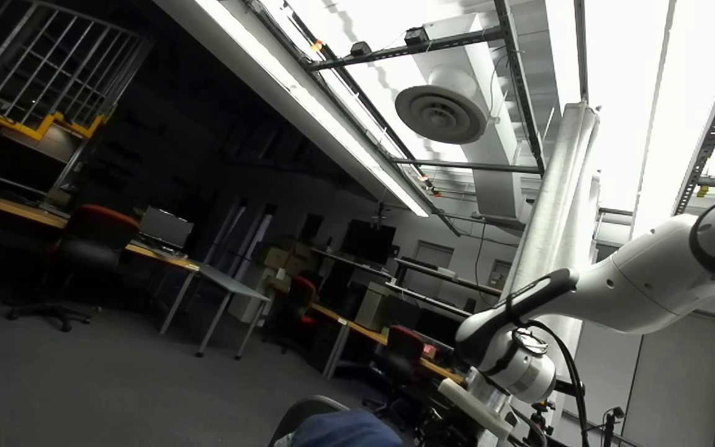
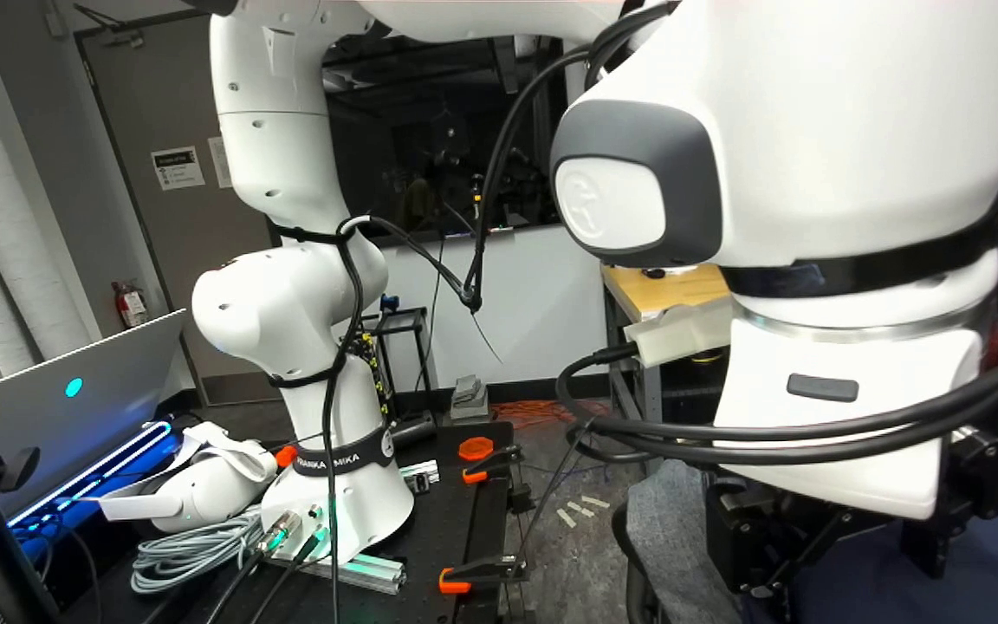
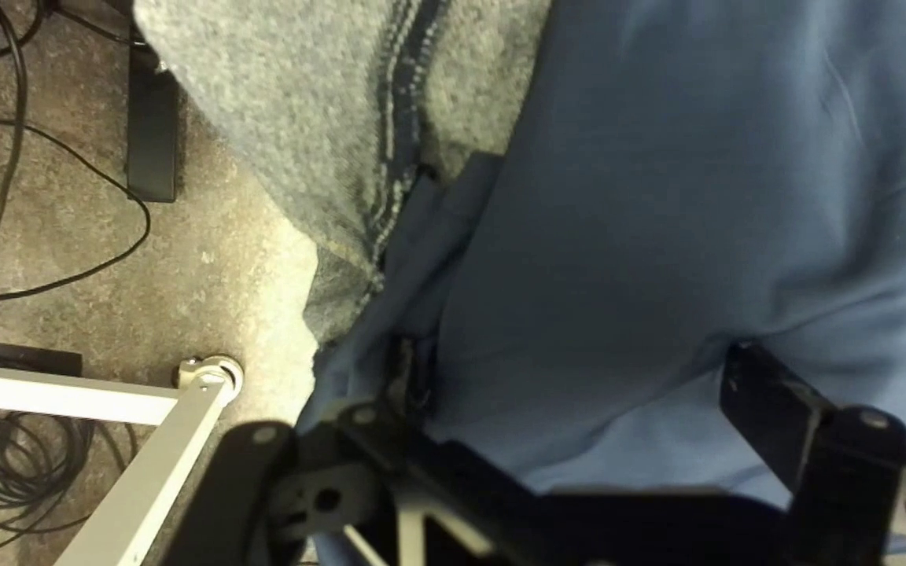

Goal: Move the denim cloth to the seat of the chair

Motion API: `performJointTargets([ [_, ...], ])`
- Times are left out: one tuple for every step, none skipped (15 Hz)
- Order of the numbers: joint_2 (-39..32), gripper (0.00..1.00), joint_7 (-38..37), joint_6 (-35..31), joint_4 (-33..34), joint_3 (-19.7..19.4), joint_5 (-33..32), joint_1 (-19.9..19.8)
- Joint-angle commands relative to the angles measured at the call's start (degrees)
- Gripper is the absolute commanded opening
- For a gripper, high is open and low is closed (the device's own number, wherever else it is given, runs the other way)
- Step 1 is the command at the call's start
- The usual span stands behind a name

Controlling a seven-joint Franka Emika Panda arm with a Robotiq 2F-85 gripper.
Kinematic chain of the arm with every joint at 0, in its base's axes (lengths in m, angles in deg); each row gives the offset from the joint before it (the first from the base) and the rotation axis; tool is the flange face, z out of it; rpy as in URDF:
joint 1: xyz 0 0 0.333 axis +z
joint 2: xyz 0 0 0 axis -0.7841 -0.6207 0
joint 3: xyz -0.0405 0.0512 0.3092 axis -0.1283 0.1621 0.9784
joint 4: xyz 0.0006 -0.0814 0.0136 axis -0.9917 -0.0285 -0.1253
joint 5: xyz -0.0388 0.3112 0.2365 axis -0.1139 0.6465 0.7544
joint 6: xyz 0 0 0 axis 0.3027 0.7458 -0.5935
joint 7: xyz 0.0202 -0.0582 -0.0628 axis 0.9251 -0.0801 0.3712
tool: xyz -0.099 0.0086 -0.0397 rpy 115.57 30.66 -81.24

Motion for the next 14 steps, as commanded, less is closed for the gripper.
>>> performJointTargets([
  [0.0,0.68,-0.1,-0.2,-1.4,-0.1,0.2,0.4],
  [0.2,0.59,0.3,-0.3,-1.5,0.0,0.2,0.5],
  [0.5,0.52,0.8,-0.6,-1.7,0.2,0.4,0.5],
  [0.7,0.43,1.0,-0.8,-1.7,0.3,0.5,0.6],
  [1.1,0.36,1.2,-1.2,-1.7,0.4,0.4,0.7],
  [1.4,0.30,1.3,-1.3,-1.7,0.4,0.2,0.8],
  [2.0,0.22,1.2,-1.7,-1.7,0.5,-0.2,0.9],
  [2.6,0.15,1.1,-2.3,-1.8,0.5,-0.6,1.2],
  [3.7,0.08,1.0,-2.9,-2.0,0.6,-1.2,1.5],
  [4.6,0.01,1.0,-3.5,-2.1,0.7,-1.7,1.8],
  [5.9,0.00,1.0,-3.9,-2.3,0.9,-2.4,2.2],
  [6.9,0.00,1.1,-4.2,-2.3,1.2,-3.1,2.5],
  [8.4,0.03,1.0,-4.7,-2.6,1.8,-4.4,3.2],
  [9.8,0.03,1.2,-4.9,-2.6,2.4,-5.5,3.7],
])
